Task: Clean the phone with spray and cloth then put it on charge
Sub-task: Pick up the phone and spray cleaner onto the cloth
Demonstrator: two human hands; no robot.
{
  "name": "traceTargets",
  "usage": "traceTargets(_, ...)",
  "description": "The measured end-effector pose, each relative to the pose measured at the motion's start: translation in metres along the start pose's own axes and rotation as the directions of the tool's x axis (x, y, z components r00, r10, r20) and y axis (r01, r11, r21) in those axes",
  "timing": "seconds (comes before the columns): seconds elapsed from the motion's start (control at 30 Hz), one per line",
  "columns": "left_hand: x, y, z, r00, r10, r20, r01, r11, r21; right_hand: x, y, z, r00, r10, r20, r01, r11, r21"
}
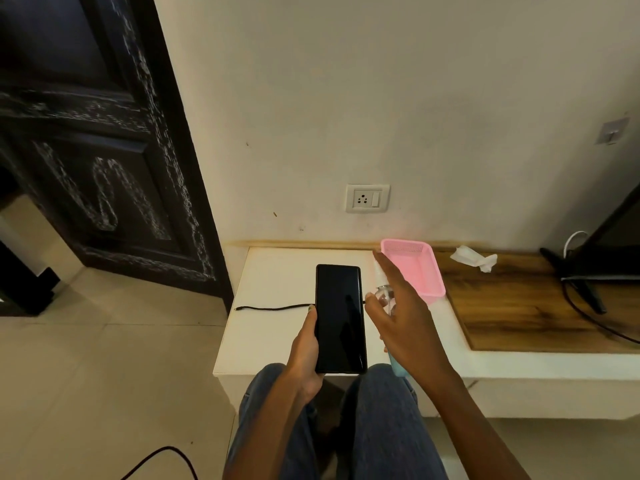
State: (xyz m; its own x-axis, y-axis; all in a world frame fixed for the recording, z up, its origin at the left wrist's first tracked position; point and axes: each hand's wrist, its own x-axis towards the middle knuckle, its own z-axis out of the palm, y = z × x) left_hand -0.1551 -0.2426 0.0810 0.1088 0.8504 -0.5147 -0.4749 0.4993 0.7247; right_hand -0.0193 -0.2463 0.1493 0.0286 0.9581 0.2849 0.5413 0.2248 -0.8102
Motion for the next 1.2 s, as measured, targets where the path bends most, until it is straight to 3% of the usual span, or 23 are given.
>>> traceTargets(0.3, 0.002, -0.001, 0.0, 1.0, 0.008, 0.005, -0.008, 1.0, 0.002, 0.027, 0.009, 0.01, 0.999, -0.039, -0.004, 0.036, 0.95, -0.311)
traceTargets(0.63, 0.01, -0.004, -0.008, 0.999, -0.006, -0.032, 0.006, 1.0, -0.012, 0.02, 0.014, 0.01, 0.999, -0.032, -0.019, 0.027, 0.973, -0.23)
traceTargets(0.77, 0.012, -0.006, -0.01, 0.999, -0.019, -0.051, 0.018, 1.0, -0.015, 0.011, 0.006, 0.003, 0.998, -0.065, -0.024, 0.057, 0.969, -0.241)
traceTargets(0.97, 0.013, -0.005, -0.01, 0.998, -0.029, -0.061, 0.027, 0.999, -0.022, -0.01, 0.004, -0.001, 1.0, 0.001, 0.023, 0.006, 0.955, -0.296)
traceTargets(1.2, 0.014, -0.005, -0.011, 0.998, -0.008, -0.057, 0.007, 1.0, -0.023, -0.029, 0.002, -0.007, 0.999, -0.035, 0.003, 0.035, 0.971, -0.237)
